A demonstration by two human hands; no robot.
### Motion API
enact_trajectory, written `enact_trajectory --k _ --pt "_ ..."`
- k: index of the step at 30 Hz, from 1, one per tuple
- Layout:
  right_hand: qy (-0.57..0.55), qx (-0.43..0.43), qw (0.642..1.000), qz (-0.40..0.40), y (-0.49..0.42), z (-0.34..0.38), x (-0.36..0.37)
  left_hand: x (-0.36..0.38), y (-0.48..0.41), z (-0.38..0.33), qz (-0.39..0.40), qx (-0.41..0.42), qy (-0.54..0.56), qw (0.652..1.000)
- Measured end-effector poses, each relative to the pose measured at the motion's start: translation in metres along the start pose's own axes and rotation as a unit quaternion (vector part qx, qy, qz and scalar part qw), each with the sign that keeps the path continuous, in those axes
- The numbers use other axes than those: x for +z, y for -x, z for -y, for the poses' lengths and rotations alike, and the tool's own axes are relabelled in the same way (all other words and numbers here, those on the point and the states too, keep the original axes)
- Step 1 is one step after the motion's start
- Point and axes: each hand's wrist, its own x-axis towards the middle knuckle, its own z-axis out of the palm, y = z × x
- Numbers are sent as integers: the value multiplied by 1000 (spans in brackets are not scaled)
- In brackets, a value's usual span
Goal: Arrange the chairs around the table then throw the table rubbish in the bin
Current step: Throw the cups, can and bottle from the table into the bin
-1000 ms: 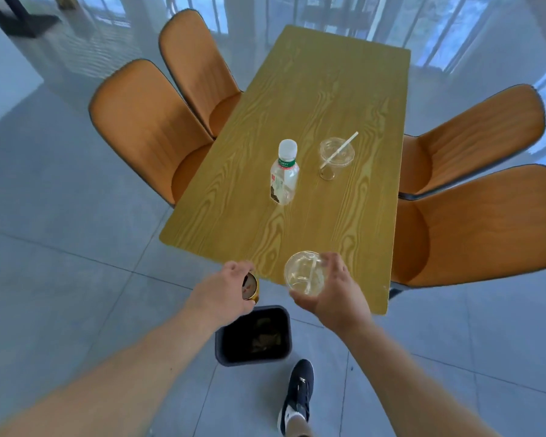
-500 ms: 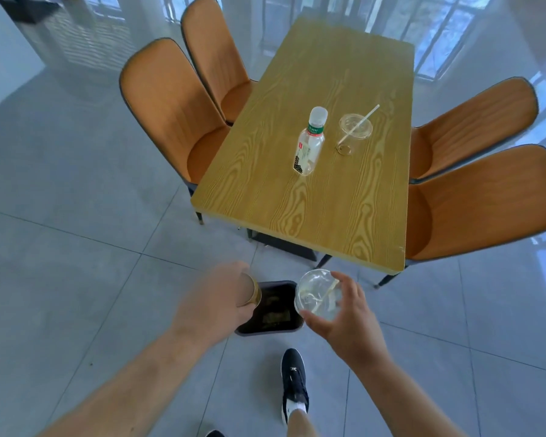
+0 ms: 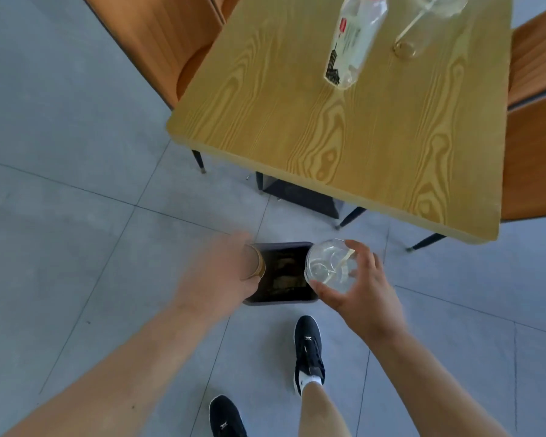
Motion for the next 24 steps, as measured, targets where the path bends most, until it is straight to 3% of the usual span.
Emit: enact_trajectory --k 6,12,18,24 --pt "-36 40 998 -12 -42 -41 60 52 -33 26 16 -30 -16 999" --pt "-13 80 996 30 -40 -25 45 25 -36 10 35 -40 8 999" --pt "-34 18 997 -63 -32 60 -76 -89 -31 -71 19 -6 54 998" --pt "-6 -96 980 -174 -114 139 -238 -211 -118 -194 -93 74 26 993"
